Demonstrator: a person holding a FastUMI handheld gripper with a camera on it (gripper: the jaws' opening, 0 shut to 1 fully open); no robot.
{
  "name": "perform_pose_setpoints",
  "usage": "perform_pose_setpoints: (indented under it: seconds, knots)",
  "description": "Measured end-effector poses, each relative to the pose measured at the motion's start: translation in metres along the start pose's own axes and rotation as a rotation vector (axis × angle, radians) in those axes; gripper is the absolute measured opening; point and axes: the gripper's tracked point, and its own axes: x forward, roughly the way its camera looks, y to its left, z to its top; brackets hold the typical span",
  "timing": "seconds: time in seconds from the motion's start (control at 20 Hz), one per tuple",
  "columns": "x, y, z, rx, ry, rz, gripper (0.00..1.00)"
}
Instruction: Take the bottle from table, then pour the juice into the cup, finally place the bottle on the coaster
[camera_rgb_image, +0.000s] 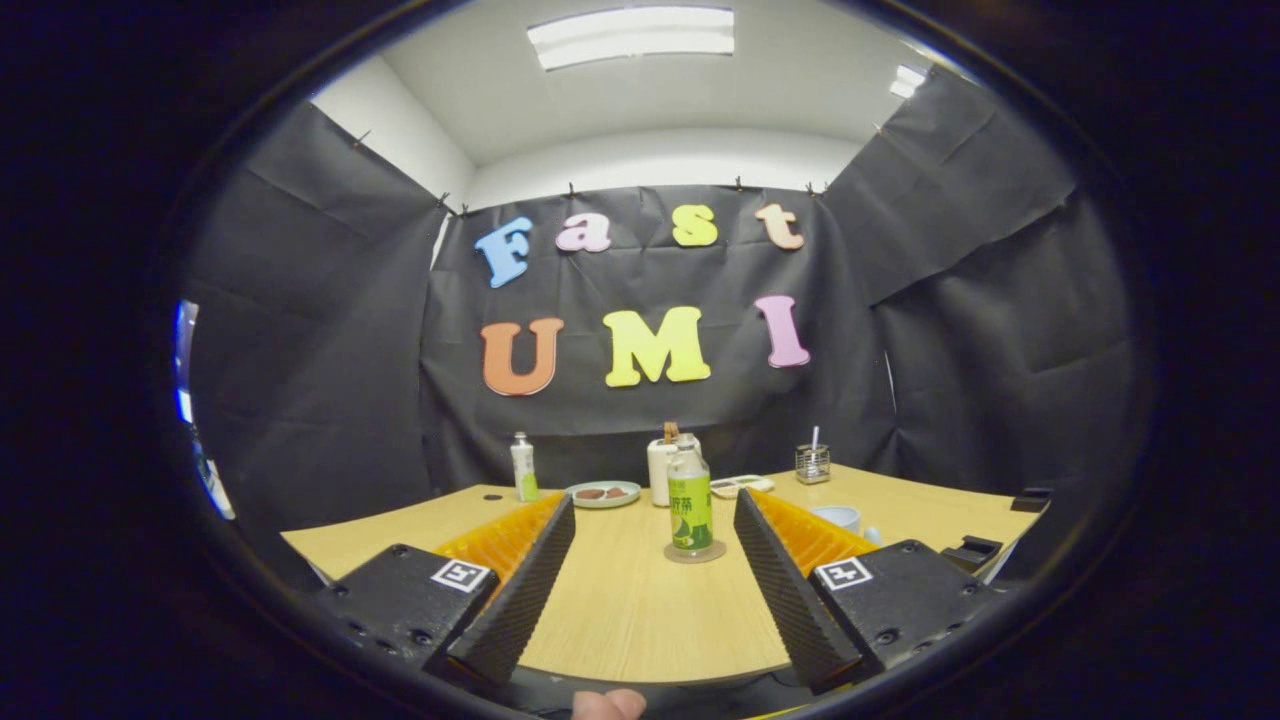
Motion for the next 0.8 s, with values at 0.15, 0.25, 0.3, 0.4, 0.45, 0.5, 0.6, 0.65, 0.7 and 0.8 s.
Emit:
perform_pose_setpoints:
  seconds: [0.15, 0.25, 0.3, 0.4, 0.45, 0.5, 0.6, 0.65, 0.7, 0.8]
  knots:
    - [0.001, 0.001, -0.007, -0.024, 0.023, -0.026, 1.0]
    - [0.003, 0.008, -0.004, -0.028, 0.02, -0.023, 1.0]
    - [0.004, 0.009, -0.004, -0.033, 0.021, -0.024, 1.0]
    - [0.008, 0.014, -0.007, -0.04, 0.032, -0.019, 1.0]
    - [0.008, 0.015, -0.009, -0.041, 0.036, -0.018, 1.0]
    - [0.008, 0.017, -0.008, -0.042, 0.036, -0.014, 1.0]
    - [0.007, 0.02, -0.005, -0.047, 0.032, -0.014, 1.0]
    - [0.007, 0.02, -0.004, -0.044, 0.024, -0.016, 1.0]
    - [0.007, 0.021, -0.002, -0.039, 0.018, -0.017, 1.0]
    - [0.008, 0.025, -0.002, -0.037, 0.01, -0.011, 1.0]
